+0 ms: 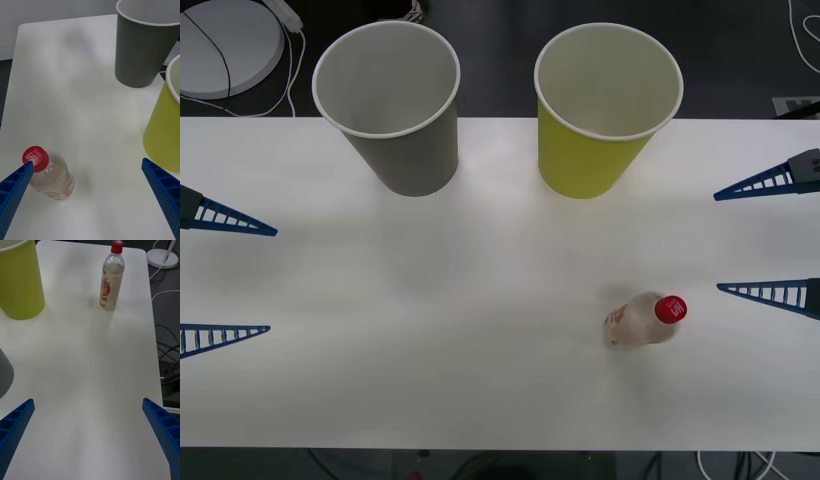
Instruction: Put the can into the green bin and the plastic bottle into the gray bin
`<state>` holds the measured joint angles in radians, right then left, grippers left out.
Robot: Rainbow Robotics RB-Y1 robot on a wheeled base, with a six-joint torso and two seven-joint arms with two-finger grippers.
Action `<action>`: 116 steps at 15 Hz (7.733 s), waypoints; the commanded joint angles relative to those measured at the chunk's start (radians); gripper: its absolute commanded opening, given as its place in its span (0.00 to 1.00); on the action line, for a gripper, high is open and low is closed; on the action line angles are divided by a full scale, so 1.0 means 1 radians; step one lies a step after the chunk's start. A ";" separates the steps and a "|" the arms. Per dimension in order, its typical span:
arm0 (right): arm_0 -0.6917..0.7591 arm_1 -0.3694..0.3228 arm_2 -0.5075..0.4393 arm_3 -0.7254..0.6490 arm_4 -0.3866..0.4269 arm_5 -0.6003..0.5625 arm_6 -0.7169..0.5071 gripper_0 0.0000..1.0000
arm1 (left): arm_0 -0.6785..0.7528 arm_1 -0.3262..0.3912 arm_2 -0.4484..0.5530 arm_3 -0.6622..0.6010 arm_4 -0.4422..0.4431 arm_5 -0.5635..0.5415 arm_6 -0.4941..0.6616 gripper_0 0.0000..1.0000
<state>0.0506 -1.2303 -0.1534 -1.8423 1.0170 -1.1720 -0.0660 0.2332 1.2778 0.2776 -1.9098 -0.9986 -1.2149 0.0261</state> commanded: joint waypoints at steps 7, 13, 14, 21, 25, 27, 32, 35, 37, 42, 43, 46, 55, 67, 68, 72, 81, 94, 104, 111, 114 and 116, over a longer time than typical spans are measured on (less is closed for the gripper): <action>0.052 0.037 0.038 0.009 -0.032 0.012 0.002 1.00 | 0.000 0.000 0.000 0.000 0.000 0.000 0.000 1.00; 0.081 0.029 -0.021 0.043 -0.067 -0.037 0.106 1.00 | 0.000 0.000 0.000 0.000 0.000 0.000 0.000 1.00; 0.097 0.029 -0.034 0.054 -0.089 -0.038 0.155 1.00 | 0.000 0.000 0.000 0.000 0.000 0.000 0.000 1.00; 0.213 0.021 -0.103 0.127 -0.202 -0.038 0.413 1.00 | 0.000 0.000 0.000 0.000 0.000 0.000 0.000 1.00; 0.247 0.021 -0.101 0.207 -0.233 -0.040 0.468 1.00 | 0.000 0.000 0.000 0.000 0.000 0.000 0.000 1.00; 0.275 0.021 -0.103 0.236 -0.250 -0.040 0.472 1.00 | 0.000 0.000 0.000 0.000 0.000 0.000 0.000 1.00; 0.299 0.071 -0.101 0.307 -0.259 -0.052 0.497 1.00 | 0.000 0.000 0.000 0.000 0.000 0.000 0.000 1.00; 0.299 0.114 -0.101 0.339 -0.258 -0.064 0.511 1.00 | 0.000 0.000 0.000 0.000 0.000 0.000 0.000 1.00; 0.299 0.144 -0.101 0.350 -0.239 -0.069 0.522 1.00 | 0.000 0.000 0.000 0.000 0.000 0.000 0.000 1.00; 0.299 0.218 -0.100 0.365 -0.206 -0.086 0.546 1.00 | 0.000 0.000 0.000 0.000 0.000 0.000 0.000 1.00; 0.299 0.233 -0.097 0.365 -0.199 -0.087 0.549 1.00 | 0.000 0.000 0.000 0.000 0.000 0.000 0.000 1.00; 0.295 0.268 -0.080 0.365 -0.179 -0.086 0.560 1.00 | 0.000 0.000 0.000 0.000 0.000 0.000 0.000 1.00; 0.238 0.322 0.035 0.367 -0.175 -0.054 0.569 1.00 | 0.000 0.000 0.000 0.000 0.000 0.000 0.000 1.00; 0.117 0.399 0.176 0.365 -0.095 -0.005 0.563 1.00 | 0.000 0.000 0.000 0.000 0.000 0.000 0.000 1.00; 0.109 0.400 0.186 0.365 -0.097 -0.002 0.568 1.00 | 0.000 0.000 0.000 0.000 0.000 0.000 0.000 1.00; 0.083 0.410 0.219 0.365 -0.098 -0.002 0.569 1.00 | 0.000 0.000 0.000 0.000 0.000 0.000 0.000 1.00; 0.048 0.428 0.264 0.365 -0.098 0.000 0.569 1.00 | 0.000 0.000 0.000 0.000 0.000 0.000 0.000 1.00; 0.038 0.428 0.281 0.367 -0.097 0.012 0.568 0.00 | 0.000 0.000 0.000 0.000 0.000 0.000 0.000 1.00; 0.040 0.407 0.279 0.367 -0.120 -0.006 0.560 0.00 | 0.000 0.000 0.000 0.000 0.000 0.000 0.000 1.00; 0.163 0.354 0.156 0.212 -0.135 0.009 0.422 0.00 | 0.000 0.000 0.000 0.000 0.000 0.000 0.000 1.00; 0.239 0.336 0.067 0.114 -0.135 0.020 0.334 0.00 | 0.000 0.000 0.000 0.000 0.000 0.000 0.000 1.00; 0.279 0.330 0.011 0.063 -0.135 0.026 0.279 0.00 | 0.000 0.000 0.000 0.000 0.000 0.000 0.000 1.00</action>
<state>0.3125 -0.8974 -0.1175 -1.7577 0.8822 -1.1479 0.2374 0.2332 1.2778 0.2777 -1.9098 -0.9986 -1.2149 0.0261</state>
